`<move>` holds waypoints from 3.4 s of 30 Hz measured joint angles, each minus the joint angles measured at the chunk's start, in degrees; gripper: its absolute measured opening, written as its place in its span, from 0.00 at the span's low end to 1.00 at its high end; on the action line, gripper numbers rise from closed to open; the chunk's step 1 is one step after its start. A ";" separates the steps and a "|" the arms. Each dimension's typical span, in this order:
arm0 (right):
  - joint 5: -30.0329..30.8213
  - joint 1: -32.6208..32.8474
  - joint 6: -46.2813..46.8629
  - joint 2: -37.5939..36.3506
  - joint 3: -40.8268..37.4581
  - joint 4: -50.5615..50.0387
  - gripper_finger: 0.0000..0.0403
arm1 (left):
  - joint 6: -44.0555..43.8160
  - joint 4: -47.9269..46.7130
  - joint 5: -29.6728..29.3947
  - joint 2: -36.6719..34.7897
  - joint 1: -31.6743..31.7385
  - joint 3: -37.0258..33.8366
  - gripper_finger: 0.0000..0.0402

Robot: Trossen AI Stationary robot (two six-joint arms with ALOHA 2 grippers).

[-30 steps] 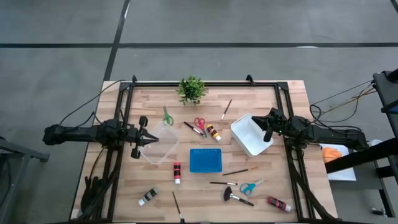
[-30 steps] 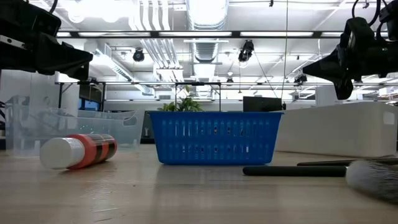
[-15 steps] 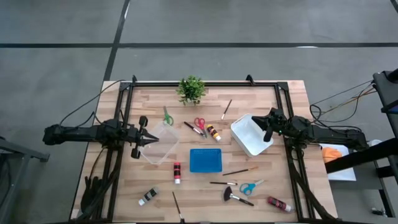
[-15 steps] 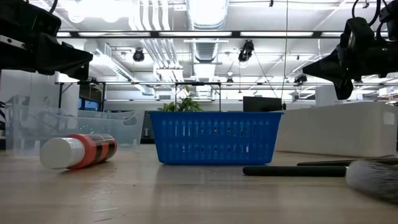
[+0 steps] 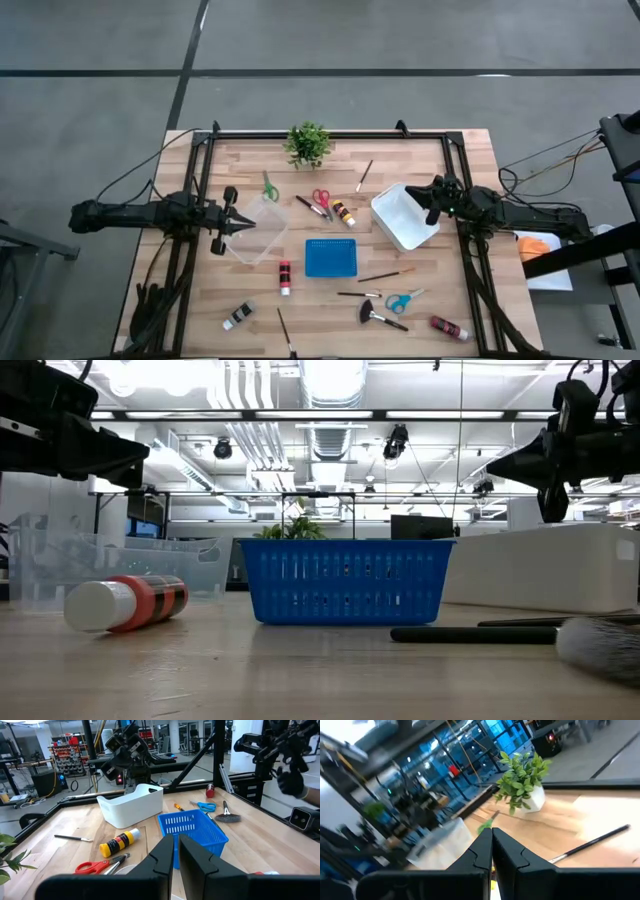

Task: Pick & Place Paint Supplies
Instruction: Put the highlighter brush in the white bin

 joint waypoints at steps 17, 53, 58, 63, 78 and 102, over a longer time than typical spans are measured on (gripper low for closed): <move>26.39 0.01 -14.57 0.04 0.01 4.02 0.02 | -1.26 5.81 0.01 -0.02 -0.01 0.00 0.09; -23.88 0.28 -23.49 7.39 7.63 24.58 0.02 | -3.54 34.17 16.33 0.15 -0.47 5.80 0.20; -24.68 4.13 -23.15 20.33 18.41 13.60 0.02 | -3.54 33.83 12.71 4.69 -1.63 11.41 0.39; -24.17 10.92 -29.83 33.39 30.42 6.22 0.02 | -0.18 33.22 10.04 14.00 -3.54 17.69 0.57; -3.62 18.41 -37.73 56.33 60.30 -22.68 0.02 | 15.72 4.91 1.90 30.83 -4.37 40.97 0.67; 0.04 18.13 -23.41 77.55 87.57 -67.14 0.04 | 22.64 -8.24 0.03 32.31 -4.97 46.49 0.67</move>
